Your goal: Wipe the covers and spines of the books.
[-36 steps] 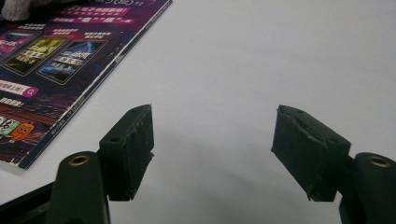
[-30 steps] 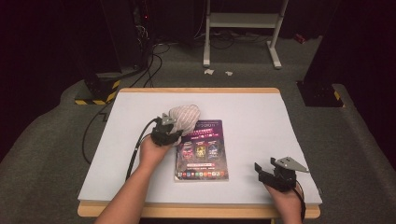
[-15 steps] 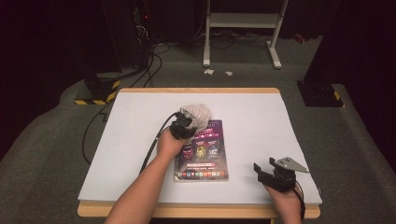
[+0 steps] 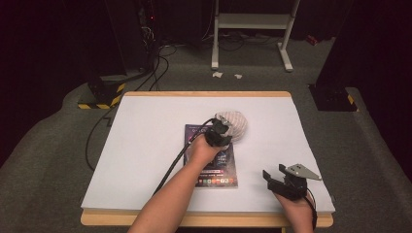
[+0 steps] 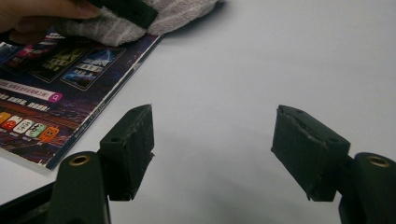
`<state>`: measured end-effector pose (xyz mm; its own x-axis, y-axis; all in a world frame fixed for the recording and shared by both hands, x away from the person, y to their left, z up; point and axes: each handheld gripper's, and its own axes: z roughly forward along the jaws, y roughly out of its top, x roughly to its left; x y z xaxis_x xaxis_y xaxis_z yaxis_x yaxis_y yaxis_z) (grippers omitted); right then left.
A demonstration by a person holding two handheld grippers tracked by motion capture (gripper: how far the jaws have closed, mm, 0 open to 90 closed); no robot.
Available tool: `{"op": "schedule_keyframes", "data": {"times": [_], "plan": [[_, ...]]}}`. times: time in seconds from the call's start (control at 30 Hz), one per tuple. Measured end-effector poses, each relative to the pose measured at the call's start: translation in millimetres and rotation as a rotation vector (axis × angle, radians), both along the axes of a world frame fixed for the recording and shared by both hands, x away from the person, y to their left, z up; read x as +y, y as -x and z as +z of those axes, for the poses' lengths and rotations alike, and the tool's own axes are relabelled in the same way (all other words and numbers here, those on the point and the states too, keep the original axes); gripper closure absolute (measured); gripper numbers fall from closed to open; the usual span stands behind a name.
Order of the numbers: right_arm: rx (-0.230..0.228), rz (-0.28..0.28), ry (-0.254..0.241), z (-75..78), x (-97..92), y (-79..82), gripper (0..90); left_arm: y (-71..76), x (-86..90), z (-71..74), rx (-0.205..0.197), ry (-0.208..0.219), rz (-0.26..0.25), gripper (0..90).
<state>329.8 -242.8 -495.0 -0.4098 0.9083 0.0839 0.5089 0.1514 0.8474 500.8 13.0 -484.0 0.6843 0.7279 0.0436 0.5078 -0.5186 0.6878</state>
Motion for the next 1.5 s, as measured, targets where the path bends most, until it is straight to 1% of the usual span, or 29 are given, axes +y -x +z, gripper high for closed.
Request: {"op": "schedule_keyframes", "data": {"times": [0.1, 0.2, 0.33, 0.47, 0.53, 0.6, 0.67, 0.73, 0.83, 0.97, 1.03, 1.07, 1.1, 1.13, 1.2, 1.23, 1.27, 1.3, 1.37, 1.4, 1.5], "plan": [[-0.001, 0.002, 0.001, -0.2, 0.5, 0.0, 29.3, -2.0, 3.2, -0.6, 0.002, 0.0, 0.005, 68.3], [-0.001, 0.005, 0.002, -0.6, 1.0, -0.4, 29.3, -4.4, 17.3, -2.3, 0.002, 0.013, 0.032, 68.2], [0.003, 0.006, 0.009, -1.5, 2.5, -1.1, 29.3, -5.7, 44.3, -2.7, -0.007, -0.004, 0.068, 68.3], [0.003, 0.007, 0.02, -2.2, 3.9, -1.2, 29.4, -7.2, 77.9, -1.9, -0.011, -0.019, 0.116, 68.3], [0.002, 0.007, 0.024, -2.1, 4.1, -1.2, 29.4, -7.8, 94.7, -1.0, -0.007, -0.017, 0.152, 68.3], [0.003, 0.003, 0.026, -2.0, 4.1, -0.8, 29.4, -7.6, 110.8, -0.2, -0.011, -0.022, 0.182, 68.3], [0.003, 0.003, 0.028, -2.7, 3.5, -1.0, 29.5, -6.9, 125.1, -0.2, -0.016, -0.017, 0.211, 68.3], [0.006, 0.0, 0.031, -3.2, 3.0, -0.9, 29.6, -6.6, 137.5, 0.0, -0.012, -0.009, 0.235, 68.3], [0.005, -0.004, 0.032, -2.8, 2.6, -0.4, 29.6, -6.7, 148.5, -0.1, -0.015, -0.001, 0.264, 68.3], [0.005, -0.005, 0.033, -2.5, 4.1, 0.4, 29.6, -7.3, 149.5, -0.3, -0.018, -0.005, 0.267, 68.3], [0.007, -0.002, 0.034, -3.0, 4.7, 0.1, 29.6, -7.6, 146.8, -0.5, -0.023, -0.015, 0.268, 68.3], [0.006, 0.001, 0.036, -3.2, 4.9, -0.1, 29.6, -7.8, 144.8, -0.1, -0.024, -0.027, 0.268, 68.3], [0.007, 0.001, 0.036, -3.4, 5.2, -0.3, 29.6, -8.2, 141.1, 0.1, -0.024, -0.023, 0.272, 68.4], [0.008, 0.002, 0.035, -3.6, 5.1, -0.6, 29.6, -8.5, 136.9, 0.8, -0.02, -0.029, 0.262, 68.4], [0.008, 0.001, 0.032, -3.6, 4.9, -0.4, 29.6, -9.2, 125.1, 1.3, -0.024, -0.049, 0.242, 68.4], [0.008, 0.001, 0.032, -3.3, 4.7, -0.1, 29.6, -9.5, 119.0, 1.5, -0.028, -0.069, 0.235, 68.4], [0.007, 0.002, 0.032, -3.0, 4.2, 0.1, 29.6, -10.2, 113.3, 1.5, -0.028, -0.073, 0.226, 68.4], [0.007, 0.0, 0.027, -2.7, 4.0, 0.3, 29.6, -10.9, 107.8, 1.4, -0.02, -0.061, 0.214, 68.4], [0.003, 0.001, 0.026, -2.2, 3.1, 0.3, 29.6, -11.6, 95.4, 1.1, -0.023, -0.067, 0.199, 68.4], [0.003, 0.001, 0.023, -2.1, 2.9, 0.3, 29.6, -12.0, 87.8, 1.0, -0.019, -0.068, 0.181, 68.4], [0.002, 0.004, 0.02, -1.8, 2.7, 0.5, 29.6, -12.0, 68.4, -0.2, -0.02, -0.059, 0.149, 68.4]]}}
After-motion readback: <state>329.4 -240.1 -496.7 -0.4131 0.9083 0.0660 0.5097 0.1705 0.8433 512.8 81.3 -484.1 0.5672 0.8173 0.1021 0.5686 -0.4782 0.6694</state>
